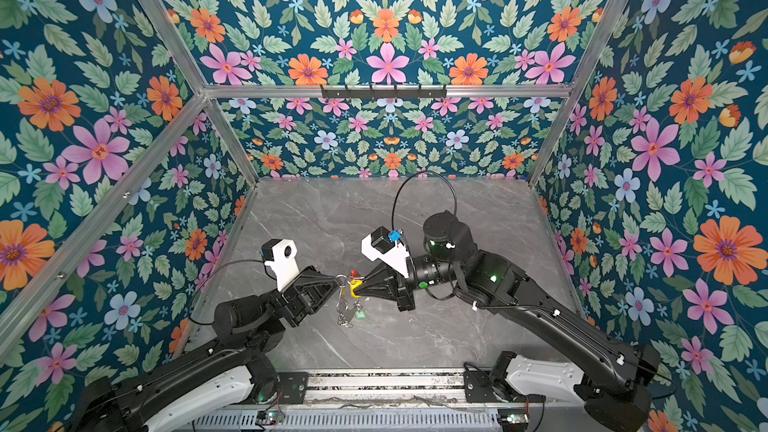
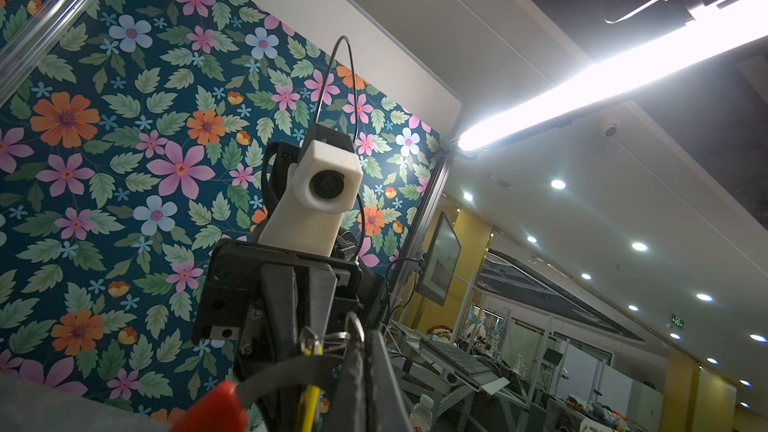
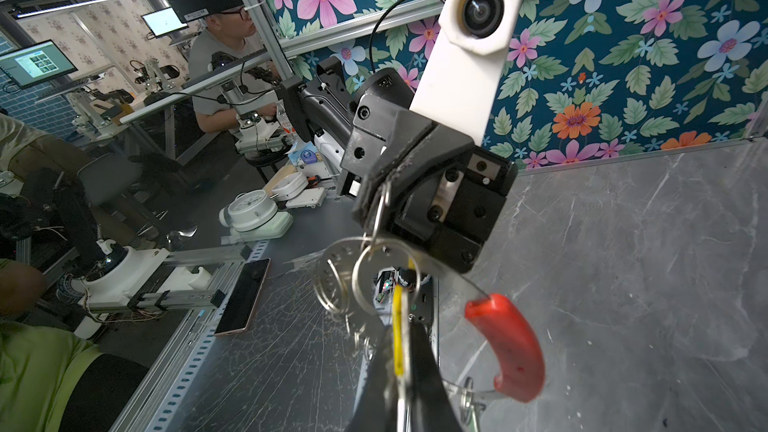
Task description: Remove the keys from the keyring
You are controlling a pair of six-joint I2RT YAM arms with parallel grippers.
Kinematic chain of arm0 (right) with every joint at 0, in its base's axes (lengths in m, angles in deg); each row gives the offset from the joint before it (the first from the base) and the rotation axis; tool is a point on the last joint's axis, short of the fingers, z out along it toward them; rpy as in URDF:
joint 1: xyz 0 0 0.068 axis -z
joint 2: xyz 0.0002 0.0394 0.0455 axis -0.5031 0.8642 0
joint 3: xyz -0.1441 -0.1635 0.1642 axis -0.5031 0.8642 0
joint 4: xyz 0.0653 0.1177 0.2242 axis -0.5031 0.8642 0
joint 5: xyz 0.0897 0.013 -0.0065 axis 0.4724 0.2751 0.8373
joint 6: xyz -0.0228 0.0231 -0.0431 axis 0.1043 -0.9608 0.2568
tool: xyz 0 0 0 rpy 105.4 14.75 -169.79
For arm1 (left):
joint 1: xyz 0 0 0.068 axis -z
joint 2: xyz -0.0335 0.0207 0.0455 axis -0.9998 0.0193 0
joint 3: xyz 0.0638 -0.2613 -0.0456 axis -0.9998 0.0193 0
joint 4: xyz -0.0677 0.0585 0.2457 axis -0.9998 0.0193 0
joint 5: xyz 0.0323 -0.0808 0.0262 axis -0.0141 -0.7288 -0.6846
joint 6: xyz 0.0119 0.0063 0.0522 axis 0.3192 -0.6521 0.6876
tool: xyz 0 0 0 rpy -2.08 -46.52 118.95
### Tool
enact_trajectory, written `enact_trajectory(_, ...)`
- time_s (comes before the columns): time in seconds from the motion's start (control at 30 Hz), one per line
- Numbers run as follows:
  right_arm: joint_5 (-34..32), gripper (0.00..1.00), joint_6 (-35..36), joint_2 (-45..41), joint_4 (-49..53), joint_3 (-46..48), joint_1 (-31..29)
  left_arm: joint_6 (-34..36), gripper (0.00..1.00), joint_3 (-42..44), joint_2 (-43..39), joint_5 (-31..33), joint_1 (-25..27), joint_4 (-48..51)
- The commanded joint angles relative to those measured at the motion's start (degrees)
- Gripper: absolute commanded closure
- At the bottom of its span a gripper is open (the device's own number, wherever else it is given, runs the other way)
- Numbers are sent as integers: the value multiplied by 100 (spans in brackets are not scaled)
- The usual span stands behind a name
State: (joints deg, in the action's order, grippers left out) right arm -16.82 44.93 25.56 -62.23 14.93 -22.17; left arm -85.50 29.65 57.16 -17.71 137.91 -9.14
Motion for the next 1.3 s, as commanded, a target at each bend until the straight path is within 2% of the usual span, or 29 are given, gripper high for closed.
enact_trajectory(0.0,-348,100,-86,6,297,64,-30,26,100,-79,-38,170,-5,-1159)
enact_trajectory(1.27,-691,100,-83,-5,21,354,-262,-158,100,-176,68,551,-7,-1528)
